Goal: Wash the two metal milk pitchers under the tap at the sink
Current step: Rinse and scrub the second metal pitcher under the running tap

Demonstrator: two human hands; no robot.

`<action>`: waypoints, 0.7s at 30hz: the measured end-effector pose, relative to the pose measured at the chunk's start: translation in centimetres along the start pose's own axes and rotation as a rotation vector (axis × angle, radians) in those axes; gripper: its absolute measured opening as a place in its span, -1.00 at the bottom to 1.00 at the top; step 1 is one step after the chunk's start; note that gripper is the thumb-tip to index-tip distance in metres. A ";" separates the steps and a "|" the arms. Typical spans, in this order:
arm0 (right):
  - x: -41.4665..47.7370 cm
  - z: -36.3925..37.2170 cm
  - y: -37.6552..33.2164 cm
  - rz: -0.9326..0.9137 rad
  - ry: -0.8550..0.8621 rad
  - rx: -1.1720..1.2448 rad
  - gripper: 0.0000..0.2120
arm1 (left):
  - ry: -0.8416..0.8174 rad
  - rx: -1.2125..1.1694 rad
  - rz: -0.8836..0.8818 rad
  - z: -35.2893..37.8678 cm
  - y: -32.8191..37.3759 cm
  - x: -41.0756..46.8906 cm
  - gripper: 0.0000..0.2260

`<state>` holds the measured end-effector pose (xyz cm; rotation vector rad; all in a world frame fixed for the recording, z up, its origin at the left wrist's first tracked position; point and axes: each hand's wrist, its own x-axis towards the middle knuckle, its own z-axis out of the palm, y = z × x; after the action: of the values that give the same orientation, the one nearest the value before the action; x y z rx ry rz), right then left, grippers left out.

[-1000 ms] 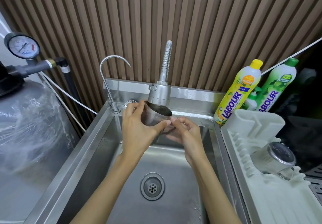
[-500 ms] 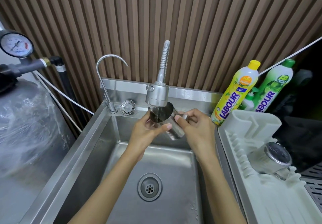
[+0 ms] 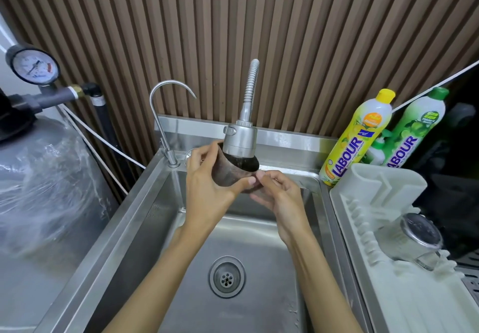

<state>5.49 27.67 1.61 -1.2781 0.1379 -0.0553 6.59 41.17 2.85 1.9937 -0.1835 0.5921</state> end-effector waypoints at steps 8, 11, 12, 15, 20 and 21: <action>-0.8 -0.7 -1.8 0.073 0.164 -0.196 -0.82 | -0.121 0.094 -0.219 0.4 0.2 -1.0 -0.42; -1.1 -0.5 -2.8 -0.115 0.282 -0.549 -0.76 | -0.250 -0.040 -0.278 0.4 -0.3 -0.9 -0.56; -1.2 -0.3 -3.2 -0.199 0.306 -0.700 -0.75 | -0.288 -0.100 -0.292 0.5 -0.4 -0.9 -0.57; -1.4 0.5 -4.0 -0.337 0.283 -0.889 -0.79 | -0.302 -0.313 -0.341 1.1 -0.6 -1.0 -0.64; -0.2 0.0 -3.6 -0.238 0.159 -0.512 -0.86 | -0.143 -0.510 -0.255 1.9 -0.5 0.2 -0.47; 0.1 0.1 -3.3 -0.212 0.129 -0.424 -0.86 | -0.114 -0.489 -0.221 1.8 -0.6 0.5 -0.43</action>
<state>5.71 26.76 4.76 -1.7106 0.1284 -0.3045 7.83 39.91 1.95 1.5449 -0.1565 0.2588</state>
